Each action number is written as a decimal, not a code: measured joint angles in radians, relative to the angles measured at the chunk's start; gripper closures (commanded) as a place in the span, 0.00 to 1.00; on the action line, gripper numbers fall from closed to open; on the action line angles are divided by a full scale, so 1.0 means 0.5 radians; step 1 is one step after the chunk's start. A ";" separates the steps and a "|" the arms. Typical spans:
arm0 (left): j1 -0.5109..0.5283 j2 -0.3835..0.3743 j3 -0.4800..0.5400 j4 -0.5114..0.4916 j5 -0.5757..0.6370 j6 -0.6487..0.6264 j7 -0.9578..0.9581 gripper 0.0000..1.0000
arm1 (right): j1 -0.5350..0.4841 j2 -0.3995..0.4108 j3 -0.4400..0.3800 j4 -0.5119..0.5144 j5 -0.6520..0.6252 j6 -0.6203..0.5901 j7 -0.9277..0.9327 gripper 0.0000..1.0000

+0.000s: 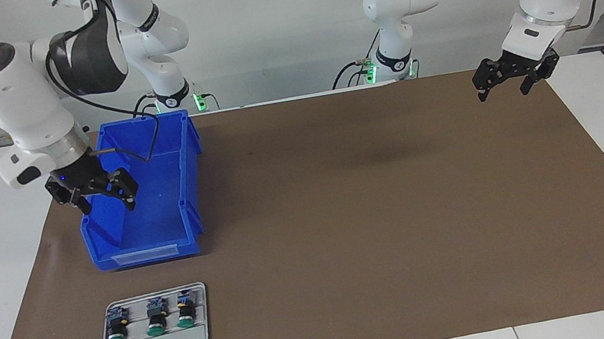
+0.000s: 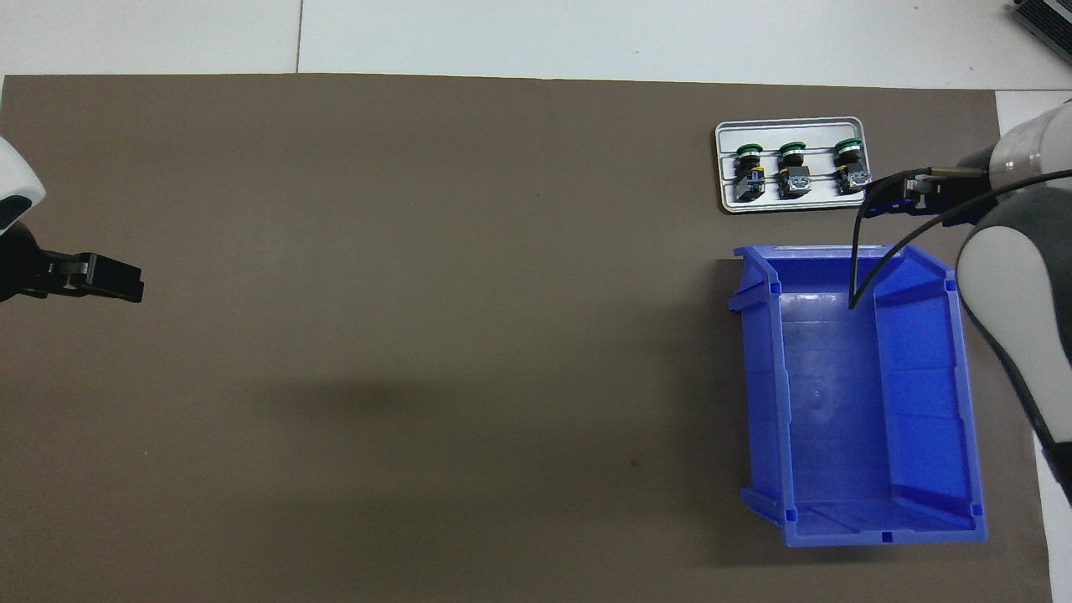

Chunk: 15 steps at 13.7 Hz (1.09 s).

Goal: Place and press button with both arms

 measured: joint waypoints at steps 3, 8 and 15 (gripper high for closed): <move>0.000 0.000 0.000 0.000 0.000 0.000 0.000 0.00 | -0.018 0.276 -0.001 0.164 0.000 0.186 -0.080 0.06; 0.000 0.000 0.000 0.000 0.000 0.000 0.000 0.00 | -0.021 0.595 0.010 0.318 0.000 0.439 -0.170 0.08; 0.000 0.000 0.000 0.000 0.000 0.000 0.000 0.00 | -0.021 0.980 0.010 0.429 0.000 0.793 -0.218 0.12</move>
